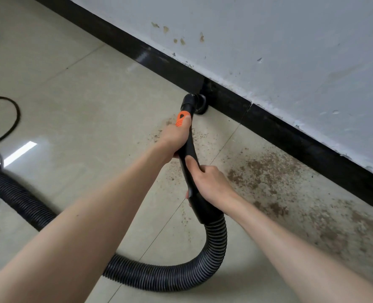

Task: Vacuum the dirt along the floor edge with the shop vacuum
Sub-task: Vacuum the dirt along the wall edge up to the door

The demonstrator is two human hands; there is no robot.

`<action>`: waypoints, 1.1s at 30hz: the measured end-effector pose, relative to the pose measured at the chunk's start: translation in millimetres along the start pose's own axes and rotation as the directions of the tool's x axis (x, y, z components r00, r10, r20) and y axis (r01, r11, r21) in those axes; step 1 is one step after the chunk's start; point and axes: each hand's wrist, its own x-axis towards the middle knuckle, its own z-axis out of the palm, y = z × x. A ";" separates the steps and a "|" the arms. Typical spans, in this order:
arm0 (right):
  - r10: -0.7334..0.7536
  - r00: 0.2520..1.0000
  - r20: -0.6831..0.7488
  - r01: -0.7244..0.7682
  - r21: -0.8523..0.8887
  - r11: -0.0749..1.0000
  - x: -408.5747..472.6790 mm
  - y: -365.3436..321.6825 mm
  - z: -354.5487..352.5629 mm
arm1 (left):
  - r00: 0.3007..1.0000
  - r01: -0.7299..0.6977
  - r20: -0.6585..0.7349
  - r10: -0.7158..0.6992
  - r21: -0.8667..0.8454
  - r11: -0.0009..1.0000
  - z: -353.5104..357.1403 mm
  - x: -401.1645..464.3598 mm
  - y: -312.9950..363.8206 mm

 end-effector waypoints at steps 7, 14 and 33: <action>-0.046 0.999 -0.023 0.047 0.021 0.999 -23.7 -7.8 10.9 | 0.996 -0.059 -0.063 0.059 0.011 0.998 -14.0 -28.4 -4.2; -0.136 0.981 0.140 0.145 -0.062 0.987 -58.3 -20.4 56.5 | 0.967 0.017 -0.253 -0.040 -0.095 0.995 -67.6 -67.4 -54.9; -0.077 0.942 0.326 0.156 -0.224 0.962 -104.2 5.2 69.5 | 0.933 0.154 -0.279 -0.228 -0.264 0.952 -59.7 -131.5 -115.1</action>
